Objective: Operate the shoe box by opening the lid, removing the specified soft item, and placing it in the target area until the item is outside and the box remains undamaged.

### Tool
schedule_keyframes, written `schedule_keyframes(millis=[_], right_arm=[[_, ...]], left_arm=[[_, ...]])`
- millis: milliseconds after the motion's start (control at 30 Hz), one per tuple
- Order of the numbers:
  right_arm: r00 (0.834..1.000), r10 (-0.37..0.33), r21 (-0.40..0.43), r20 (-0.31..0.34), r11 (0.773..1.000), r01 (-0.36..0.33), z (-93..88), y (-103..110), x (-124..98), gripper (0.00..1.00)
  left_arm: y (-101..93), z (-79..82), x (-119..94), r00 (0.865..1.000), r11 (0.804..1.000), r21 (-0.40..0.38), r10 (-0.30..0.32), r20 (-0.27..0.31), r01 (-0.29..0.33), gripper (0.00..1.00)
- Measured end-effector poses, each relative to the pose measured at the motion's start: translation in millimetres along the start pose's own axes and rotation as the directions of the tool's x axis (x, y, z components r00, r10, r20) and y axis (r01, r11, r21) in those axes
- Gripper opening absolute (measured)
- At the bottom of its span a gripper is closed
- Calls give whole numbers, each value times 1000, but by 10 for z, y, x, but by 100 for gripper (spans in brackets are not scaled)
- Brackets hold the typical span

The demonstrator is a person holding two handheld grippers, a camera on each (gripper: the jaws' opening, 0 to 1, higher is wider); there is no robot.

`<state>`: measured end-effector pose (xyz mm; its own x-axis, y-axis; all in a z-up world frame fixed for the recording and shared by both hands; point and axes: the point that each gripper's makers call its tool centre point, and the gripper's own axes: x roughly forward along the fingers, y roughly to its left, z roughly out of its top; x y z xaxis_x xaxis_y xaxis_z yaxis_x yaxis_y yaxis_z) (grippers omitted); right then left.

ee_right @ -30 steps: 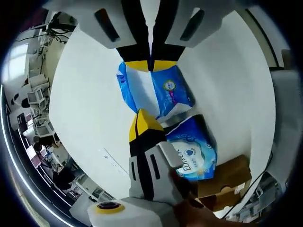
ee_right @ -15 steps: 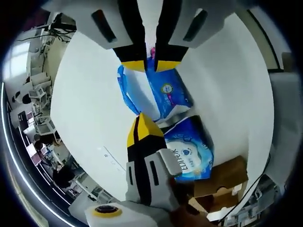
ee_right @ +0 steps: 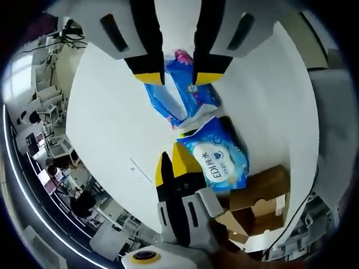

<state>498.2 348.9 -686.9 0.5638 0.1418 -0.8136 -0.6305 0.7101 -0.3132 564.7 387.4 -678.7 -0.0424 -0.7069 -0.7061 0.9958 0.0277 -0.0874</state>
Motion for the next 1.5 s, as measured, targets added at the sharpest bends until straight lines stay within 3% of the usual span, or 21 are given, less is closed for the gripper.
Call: schedule_keyframes(millis=[400, 567, 833, 1033, 1500], right_arm=[[995, 65, -6, 82, 998, -65, 421, 214, -165, 32], [983, 108, -18, 150, 994, -106, 727, 346, -231, 35], [966, 180, -79, 186, 983, -168, 1106, 573, -296, 41], [938, 282, -144, 204, 956, -256, 1393, 872, -320, 49], [875, 456, -254, 165, 877, -409, 1773, 1428, -165, 56]], left_arm=[[-24, -181, -673, 999, 996, -70, 49, -10, -49, 29], [-25, -338, -1037, 996, 990, -107, 94, -7, -94, 33], [-15, -593, -1509, 986, 976, -144, 167, 2, -165, 37], [-30, -879, -1878, 975, 959, -180, 222, -2, -219, 41], [-49, -1595, -2563, 940, 907, -254, 339, -34, -336, 49]])
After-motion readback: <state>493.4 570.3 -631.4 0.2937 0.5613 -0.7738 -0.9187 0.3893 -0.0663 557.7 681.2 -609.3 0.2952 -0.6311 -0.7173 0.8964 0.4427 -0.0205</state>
